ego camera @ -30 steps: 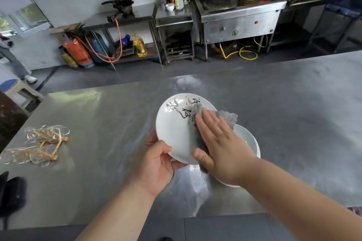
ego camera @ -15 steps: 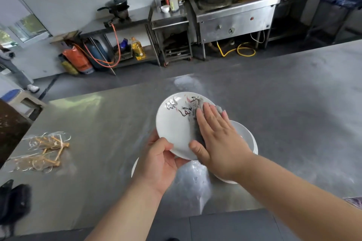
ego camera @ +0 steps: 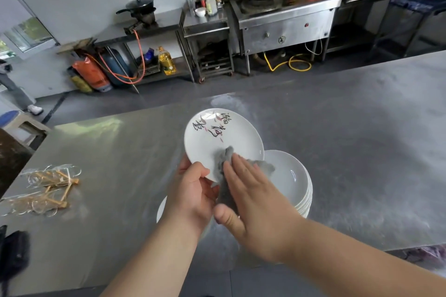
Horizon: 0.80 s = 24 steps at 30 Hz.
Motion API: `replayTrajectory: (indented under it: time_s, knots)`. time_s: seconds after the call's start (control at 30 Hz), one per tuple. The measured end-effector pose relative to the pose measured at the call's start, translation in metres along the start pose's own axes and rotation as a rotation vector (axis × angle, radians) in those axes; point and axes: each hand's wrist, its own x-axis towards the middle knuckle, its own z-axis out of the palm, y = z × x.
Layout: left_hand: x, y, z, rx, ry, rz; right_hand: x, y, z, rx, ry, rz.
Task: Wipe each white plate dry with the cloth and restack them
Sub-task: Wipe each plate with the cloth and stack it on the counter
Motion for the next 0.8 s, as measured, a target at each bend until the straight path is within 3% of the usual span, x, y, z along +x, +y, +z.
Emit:
replayTrajectory:
  time_s: [0.07,0.2,0.33,0.43,0.5,0.63,0.7,0.8]
  knots:
    - [-0.001,0.001,-0.003,0.016,-0.028,-0.015,0.001,0.008,0.003,0.015,0.007,-0.030]
    - [-0.012,0.000,-0.011,0.245,-0.169,-0.047,0.028,0.049,-0.021,-0.062,0.061,0.100]
    - [-0.026,0.000,-0.010,0.711,-0.260,0.041,0.044,0.060,-0.042,-0.063,0.182,-0.208]
    - [-0.032,0.005,-0.005,0.915,-0.261,0.160,0.051,0.054,-0.046,-0.148,0.320,-0.363]
    - [-0.034,0.008,-0.002,0.938,-0.188,0.210,0.056,0.054,-0.051,-0.143,0.370,-0.269]
    - [-0.031,0.013,-0.005,0.944,-0.004,0.218,0.058,0.070,-0.054,-0.118,0.299,0.168]
    - [-0.028,0.015,-0.005,0.961,0.058,0.224,0.058,0.063,-0.050,-0.119,0.306,0.184]
    - [-0.029,0.015,0.008,1.031,0.030,0.288,0.063,0.043,-0.050,-0.064,0.411,-0.028]
